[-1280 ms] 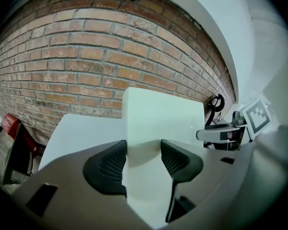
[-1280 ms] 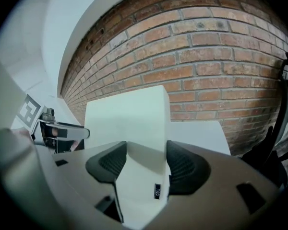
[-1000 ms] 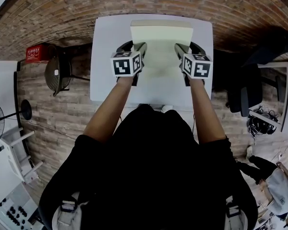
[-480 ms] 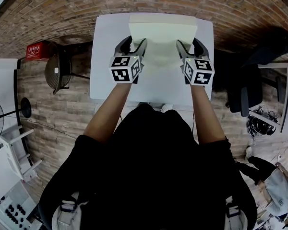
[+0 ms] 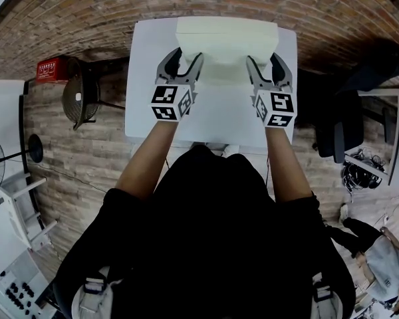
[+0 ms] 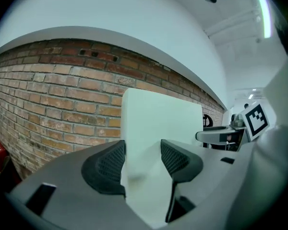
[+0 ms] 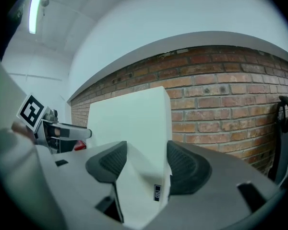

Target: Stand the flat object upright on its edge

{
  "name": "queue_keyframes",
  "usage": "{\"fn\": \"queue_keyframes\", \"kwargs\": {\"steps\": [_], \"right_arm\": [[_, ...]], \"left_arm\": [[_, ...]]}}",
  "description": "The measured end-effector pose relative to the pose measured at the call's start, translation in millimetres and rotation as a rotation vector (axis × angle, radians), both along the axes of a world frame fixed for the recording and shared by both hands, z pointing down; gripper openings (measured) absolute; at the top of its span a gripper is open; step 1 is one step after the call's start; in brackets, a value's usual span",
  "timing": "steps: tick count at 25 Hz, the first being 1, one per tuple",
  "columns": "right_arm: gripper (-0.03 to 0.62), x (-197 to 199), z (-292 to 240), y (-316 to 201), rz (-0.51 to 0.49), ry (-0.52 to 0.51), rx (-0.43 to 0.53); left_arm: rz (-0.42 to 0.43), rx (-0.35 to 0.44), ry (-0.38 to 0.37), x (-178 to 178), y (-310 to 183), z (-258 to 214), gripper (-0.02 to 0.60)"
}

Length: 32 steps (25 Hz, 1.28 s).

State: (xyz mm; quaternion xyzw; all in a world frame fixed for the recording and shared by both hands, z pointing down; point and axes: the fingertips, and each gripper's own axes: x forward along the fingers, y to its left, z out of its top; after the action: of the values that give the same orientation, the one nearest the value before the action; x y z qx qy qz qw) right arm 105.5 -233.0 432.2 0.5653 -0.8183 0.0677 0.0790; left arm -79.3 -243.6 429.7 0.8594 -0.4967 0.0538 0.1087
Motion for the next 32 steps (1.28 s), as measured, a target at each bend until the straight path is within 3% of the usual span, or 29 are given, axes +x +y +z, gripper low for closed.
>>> {"fn": "queue_keyframes", "kwargs": {"steps": [18, 32], "right_arm": [[0.239, 1.3, 14.9, 21.6, -0.04, 0.045, 0.115], [0.225, 7.2, 52.7, 43.6, -0.024, 0.102, 0.079]], "left_arm": [[0.018, 0.194, -0.047, 0.5, 15.9, 1.2, 0.235], [0.029, 0.204, -0.097, 7.8, 32.4, 38.2, 0.235]]}}
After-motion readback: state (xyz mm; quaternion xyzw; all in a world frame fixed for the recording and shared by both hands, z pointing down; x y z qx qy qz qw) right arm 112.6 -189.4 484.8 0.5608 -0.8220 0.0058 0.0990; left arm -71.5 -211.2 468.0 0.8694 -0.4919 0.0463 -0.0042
